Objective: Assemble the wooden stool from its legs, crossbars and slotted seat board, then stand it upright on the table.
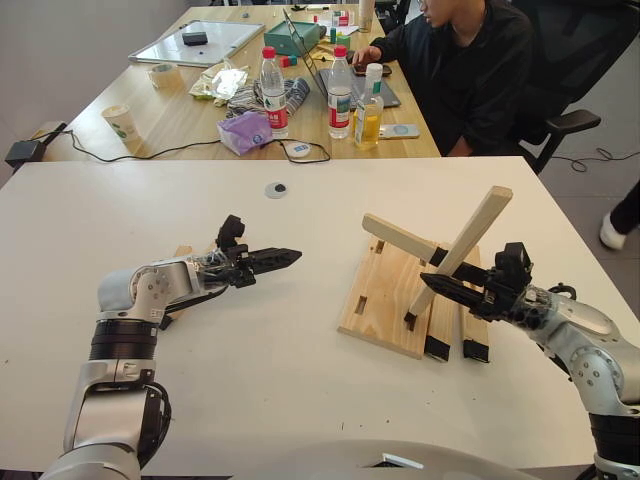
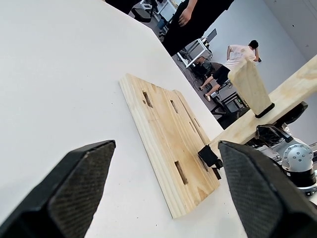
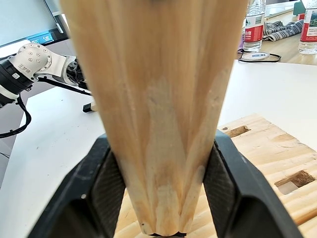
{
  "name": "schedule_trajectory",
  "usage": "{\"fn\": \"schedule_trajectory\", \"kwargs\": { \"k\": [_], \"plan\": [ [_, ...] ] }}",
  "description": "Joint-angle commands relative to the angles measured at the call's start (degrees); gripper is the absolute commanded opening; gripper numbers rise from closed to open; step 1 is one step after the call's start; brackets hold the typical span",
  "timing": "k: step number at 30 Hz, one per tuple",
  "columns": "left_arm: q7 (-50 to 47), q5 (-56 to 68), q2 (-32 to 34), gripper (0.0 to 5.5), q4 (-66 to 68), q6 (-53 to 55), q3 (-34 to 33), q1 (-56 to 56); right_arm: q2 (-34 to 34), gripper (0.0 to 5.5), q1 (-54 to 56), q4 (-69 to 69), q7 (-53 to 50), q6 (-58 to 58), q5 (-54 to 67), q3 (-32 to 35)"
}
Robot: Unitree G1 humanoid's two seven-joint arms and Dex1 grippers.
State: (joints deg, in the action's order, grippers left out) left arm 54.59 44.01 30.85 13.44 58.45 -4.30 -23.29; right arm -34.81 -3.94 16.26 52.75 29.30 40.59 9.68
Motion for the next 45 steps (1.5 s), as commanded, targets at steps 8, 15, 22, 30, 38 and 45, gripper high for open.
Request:
{"fn": "schedule_trajectory", "kwargs": {
  "k": [8, 15, 22, 30, 38, 45],
  "plan": [
    [0.34, -0.85, 0.23, 3.82, 0.25, 0.31, -0.17, -0.73, -1.89, 2.04, -3.7, -0.82, 2.88, -6.1, -8.13, -3.42],
    [2.22, -1.81, 0.92, 3.82, 2.22, 0.85, 1.45, -3.47, -3.4, 2.04, -6.76, -10.59, 8.32, -18.43, -16.9, -9.24],
    [6.46, -4.2, 3.18, 3.82, 4.9, 1.82, 4.58, -6.28, -2.57, 2.04, -13.37, -24.16, 9.2, -27.05, -20.52, -11.86],
    [6.54, -3.88, 2.72, 3.82, 4.46, 2.48, 4.46, -7.0, 0.63, 2.04, -13.42, -45.93, 6.15, -36.11, -24.07, -18.05],
    [4.4, -2.38, 1.45, 3.82, 3.05, 2.89, 2.22, -6.11, 5.72, 2.04, -10.99, -42.97, 0.59, -34.38, -18.53, -22.3],
    [2.24, -1.07, -0.65, 3.82, 0.03, 3.36, 0.47, -4.53, 8.16, 2.04, 6.08, -46.17, -5.3, -25.25, -16.53, -23.27]
  ]
}}
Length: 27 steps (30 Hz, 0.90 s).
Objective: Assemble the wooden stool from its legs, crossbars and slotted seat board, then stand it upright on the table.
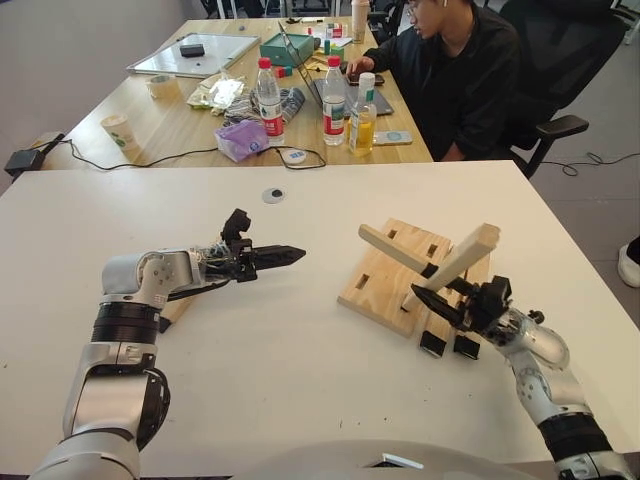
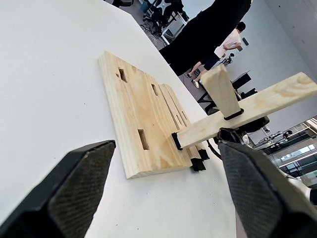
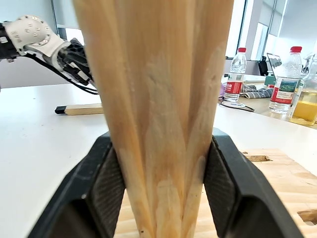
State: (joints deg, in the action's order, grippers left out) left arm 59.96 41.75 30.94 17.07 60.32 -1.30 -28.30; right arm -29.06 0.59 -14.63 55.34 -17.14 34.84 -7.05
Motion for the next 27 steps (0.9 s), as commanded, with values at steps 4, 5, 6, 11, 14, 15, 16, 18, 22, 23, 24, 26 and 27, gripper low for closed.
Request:
{"fn": "schedule_trajectory", "kwargs": {
  "k": [4, 5, 6, 11, 14, 15, 16, 18, 22, 23, 24, 26, 27],
  "plan": [
    [-4.5, 1.71, -1.67, 3.82, -5.53, 1.45, -4.28, 2.79, 5.96, 2.04, 3.73, -21.55, -12.62, 22.09, -13.6, -7.48],
    [-4.82, 1.82, -1.85, 3.82, -5.87, 1.53, -4.62, 3.06, 6.84, 2.04, 3.37, -23.13, -13.44, 21.81, -14.61, -8.39],
    [-5.0, 1.83, -1.97, 3.82, -6.09, 1.54, -4.79, 3.17, 7.28, 2.04, 2.91, -24.77, -13.83, 21.26, -15.91, -9.56],
    [-5.69, 1.62, -2.49, 3.82, -5.65, 1.25, -5.27, 2.46, 7.81, 2.04, 1.07, -30.64, -14.16, 19.52, -19.84, -12.73],
    [-5.85, 1.52, -2.66, 3.82, -5.68, 1.03, -5.13, 2.49, 4.84, 2.04, 0.78, -27.99, -8.75, 20.48, -19.42, -13.94],
    [-5.88, 1.54, -2.68, 3.82, -5.68, 1.03, -5.13, 2.39, 2.88, 2.04, -0.15, -25.44, -5.71, 20.94, -18.82, -14.51],
    [-5.76, 1.43, -2.6, 3.82, -5.47, 0.84, -5.09, 2.27, 0.0, 2.04, -1.86, -21.5, -2.33, 20.93, -18.15, -15.19],
    [-5.56, 1.4, -2.31, 3.82, -5.34, 0.59, -5.25, 2.51, -6.21, 2.04, -5.47, -13.98, 2.9, 20.02, -17.51, -16.22],
    [-5.94, 1.46, -2.32, 3.82, -5.76, 0.45, -5.7, 3.57, -17.25, 2.04, -10.05, -3.92, 9.89, 15.98, -17.93, -18.18],
    [-6.12, 1.48, -2.47, 3.82, -5.81, 0.48, -5.78, 3.57, -18.4, 2.04, -10.05, -3.12, 10.76, 15.86, -17.7, -18.32],
    [-6.07, 1.43, -2.52, 3.82, -5.56, 0.46, -5.73, 3.34, -18.92, 2.04, -9.83, -2.38, 10.9, 16.44, -17.22, -18.5],
    [-5.95, 1.33, -2.58, 3.82, -5.24, 0.45, -5.68, 3.03, -17.89, 2.04, -7.78, -3.94, 10.59, 17.46, -16.74, -19.25],
    [-5.56, 1.06, -2.46, 3.82, -4.68, 0.43, -5.37, 2.46, -15.67, 2.04, -5.91, -7.57, 9.77, 17.73, -17.09, -19.93]
  ]
}}
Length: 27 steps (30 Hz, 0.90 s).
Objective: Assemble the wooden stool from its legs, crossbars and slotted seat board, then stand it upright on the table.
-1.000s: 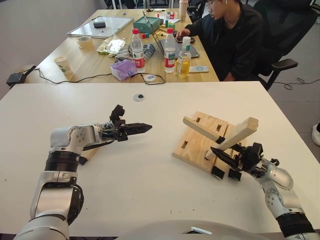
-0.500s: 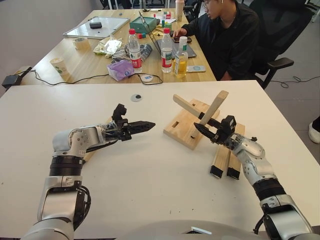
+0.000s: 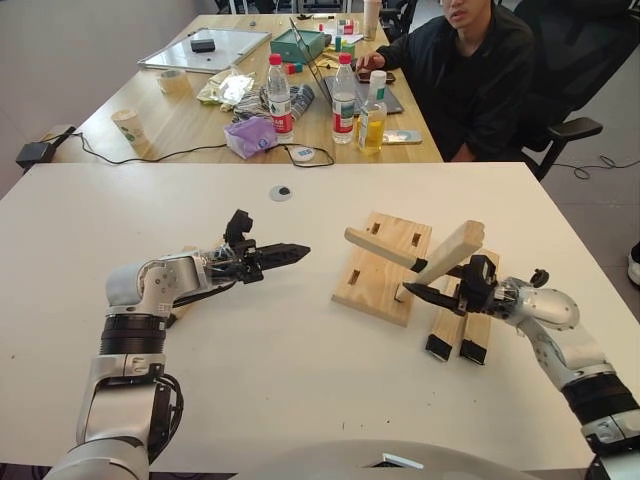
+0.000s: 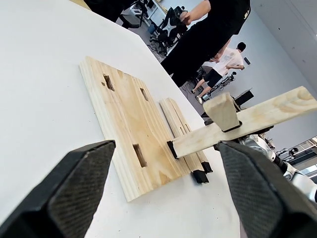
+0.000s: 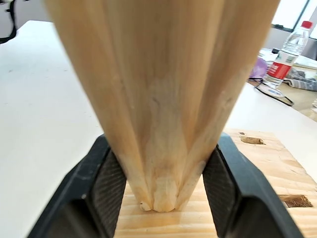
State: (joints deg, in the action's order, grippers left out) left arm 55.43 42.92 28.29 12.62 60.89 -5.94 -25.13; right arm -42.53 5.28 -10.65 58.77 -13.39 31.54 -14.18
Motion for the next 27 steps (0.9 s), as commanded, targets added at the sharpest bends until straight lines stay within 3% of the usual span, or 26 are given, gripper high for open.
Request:
{"fn": "schedule_trajectory", "kwargs": {
  "k": [1, 5, 9, 16, 17, 27],
  "plan": [
    [-0.59, -0.51, 0.31, 3.82, 0.47, -0.16, -0.14, -1.61, 0.15, 2.04, -9.11, -15.54, 5.27, 13.94, -14.66, -13.78],
    [0.51, -1.24, 1.06, 3.82, 2.03, 0.2, 0.98, -3.83, 4.67, 2.04, -8.33, -23.53, 3.35, 12.82, -17.04, -16.23],
    [0.48, -1.3, 1.33, 3.82, 2.13, 0.21, 0.89, -3.58, 4.07, 2.04, -8.94, -24.06, 3.78, 12.19, -16.75, -15.88],
    [-1.16, -0.33, 0.35, 3.82, 0.19, -0.15, -1.03, -0.96, 1.57, 2.04, -5.58, -18.88, 1.34, 9.74, -13.43, -9.1],
    [-1.52, -0.16, 0.2, 3.82, -0.25, -0.19, -1.39, -0.4, 1.23, 2.4, -4.74, -17.86, 0.82, 9.45, -12.46, -7.64],
    [-3.68, 1.2, -0.32, 3.82, -3.05, -0.11, -3.94, 2.22, -5.18, 3.94, -4.1, 1.28, 2.06, 14.06, -9.69, 3.75]
  ]
}}
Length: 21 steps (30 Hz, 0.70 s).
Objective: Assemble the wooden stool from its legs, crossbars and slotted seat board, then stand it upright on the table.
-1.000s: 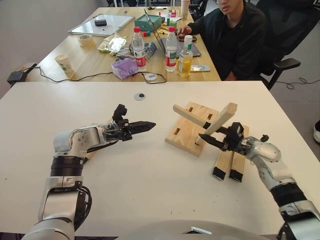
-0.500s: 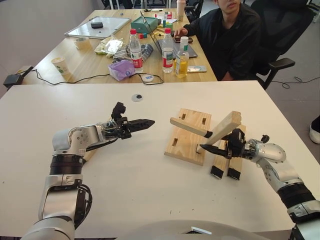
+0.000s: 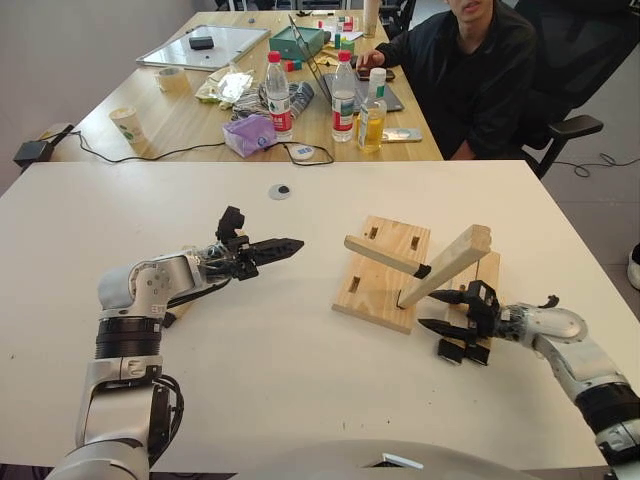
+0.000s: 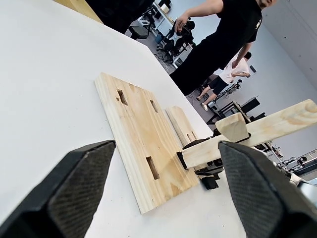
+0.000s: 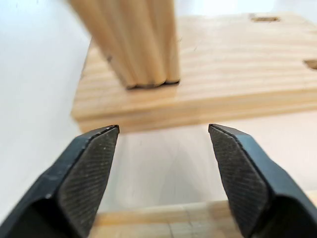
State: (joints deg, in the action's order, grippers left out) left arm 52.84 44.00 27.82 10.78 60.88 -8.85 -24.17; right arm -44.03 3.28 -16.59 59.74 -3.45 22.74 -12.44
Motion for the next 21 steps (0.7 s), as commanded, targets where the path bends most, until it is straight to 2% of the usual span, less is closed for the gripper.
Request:
{"fn": "schedule_trajectory", "kwargs": {
  "k": [1, 2, 5, 10, 13, 17, 21],
  "plan": [
    [-0.75, -0.03, 0.59, 3.82, -1.27, -0.46, -0.97, 1.38, -4.84, 4.12, -2.83, 10.42, 1.56, 5.29, -0.54, 3.23],
    [-0.46, -0.36, 1.22, 3.82, -1.28, -0.96, -1.06, 1.6, -6.36, 4.29, -3.54, 13.84, 2.25, 7.11, 0.61, 4.87],
    [-0.29, -2.09, 3.93, 3.82, -0.19, -3.76, -2.32, 1.67, -12.08, 4.29, -6.53, 21.88, 4.93, 12.88, 5.22, 12.88],
    [-0.57, -2.74, 5.46, 3.82, -1.81, -6.4, -3.95, 5.11, -15.37, 4.29, -12.44, 21.2, 5.05, 19.4, 8.91, 26.46],
    [-2.85, -2.89, 3.77, 3.82, -2.71, -8.12, -5.32, 7.92, -10.56, 4.29, -11.94, 19.83, -6.87, 24.6, 5.95, 28.28],
    [-5.4, -1.99, 1.6, 3.82, -4.98, -8.68, -6.25, 10.81, 0.64, 4.29, -9.01, 25.03, -25.9, 41.61, 11.78, 30.7],
    [-5.93, -2.07, 0.97, 3.82, -5.06, -8.54, -5.88, 10.18, 6.08, 4.29, -11.85, 27.32, -35.2, 45.34, 5.21, 24.97]
  ]
}}
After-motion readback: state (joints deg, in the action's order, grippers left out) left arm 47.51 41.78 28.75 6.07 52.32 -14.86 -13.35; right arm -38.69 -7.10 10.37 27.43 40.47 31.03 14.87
